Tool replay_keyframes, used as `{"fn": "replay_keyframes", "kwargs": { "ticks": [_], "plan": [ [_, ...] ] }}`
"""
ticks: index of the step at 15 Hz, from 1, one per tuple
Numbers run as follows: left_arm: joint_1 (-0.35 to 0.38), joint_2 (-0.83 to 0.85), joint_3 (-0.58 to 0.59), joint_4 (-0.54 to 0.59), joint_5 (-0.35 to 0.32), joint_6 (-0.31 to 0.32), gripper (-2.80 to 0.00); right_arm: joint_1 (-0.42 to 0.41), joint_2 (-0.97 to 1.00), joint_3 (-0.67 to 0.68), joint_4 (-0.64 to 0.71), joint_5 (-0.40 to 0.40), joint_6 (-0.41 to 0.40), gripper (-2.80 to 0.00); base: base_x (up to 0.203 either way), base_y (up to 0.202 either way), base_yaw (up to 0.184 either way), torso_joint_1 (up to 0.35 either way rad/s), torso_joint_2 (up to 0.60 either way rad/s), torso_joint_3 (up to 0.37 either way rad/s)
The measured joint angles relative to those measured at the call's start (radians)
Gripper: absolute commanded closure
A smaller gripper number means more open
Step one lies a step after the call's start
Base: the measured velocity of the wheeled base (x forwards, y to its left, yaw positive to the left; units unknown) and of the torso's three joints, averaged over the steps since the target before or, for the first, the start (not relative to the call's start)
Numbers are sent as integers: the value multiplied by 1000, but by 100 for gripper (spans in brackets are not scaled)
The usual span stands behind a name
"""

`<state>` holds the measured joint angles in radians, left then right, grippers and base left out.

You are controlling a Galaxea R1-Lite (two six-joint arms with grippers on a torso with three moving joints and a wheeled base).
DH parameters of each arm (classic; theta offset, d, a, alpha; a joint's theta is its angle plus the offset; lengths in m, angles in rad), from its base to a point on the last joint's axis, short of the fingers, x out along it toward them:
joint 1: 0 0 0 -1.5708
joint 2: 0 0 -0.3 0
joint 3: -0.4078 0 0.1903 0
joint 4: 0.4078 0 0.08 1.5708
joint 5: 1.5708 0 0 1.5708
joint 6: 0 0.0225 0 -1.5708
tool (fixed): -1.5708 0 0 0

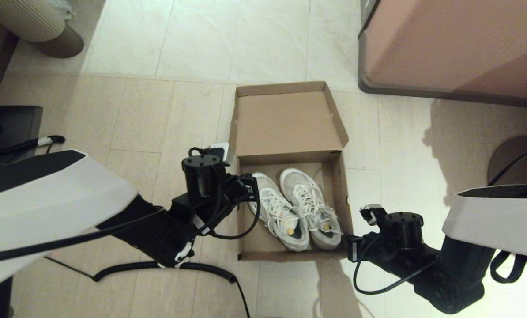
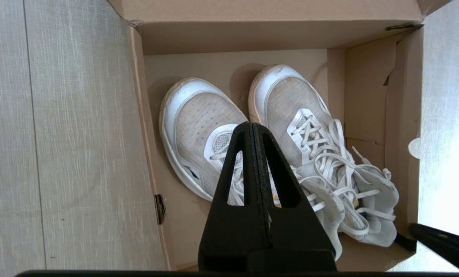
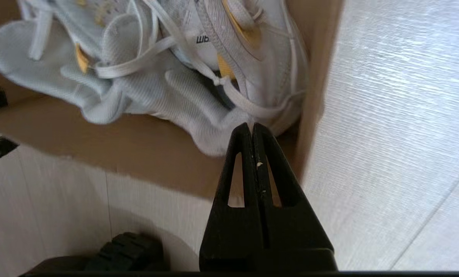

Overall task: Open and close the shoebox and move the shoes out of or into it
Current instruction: Close the shoe box

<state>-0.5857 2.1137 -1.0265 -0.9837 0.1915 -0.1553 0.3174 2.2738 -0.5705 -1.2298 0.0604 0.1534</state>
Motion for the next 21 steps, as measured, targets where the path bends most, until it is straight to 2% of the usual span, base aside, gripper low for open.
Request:
{"fn": "replay_keyframes", "kwargs": {
  "ticks": [4,9,15,21],
  "plan": [
    [0,-2,-7,0,0,0,0,6,65,-112,64,-3,-4,0,0,0,0,0,0,0],
    [0,-22,-8,0,0,0,0,33,75,-130,194,0,-13,0,0,0,0,0,0,0],
    [11,-41,-8,2,0,0,0,56,29,-81,325,4,-45,0,0,0,0,0,0,0],
    [37,-53,-9,3,-7,0,0,55,-32,13,325,22,-50,0,0,0,0,0,0,0]
  ]
}}
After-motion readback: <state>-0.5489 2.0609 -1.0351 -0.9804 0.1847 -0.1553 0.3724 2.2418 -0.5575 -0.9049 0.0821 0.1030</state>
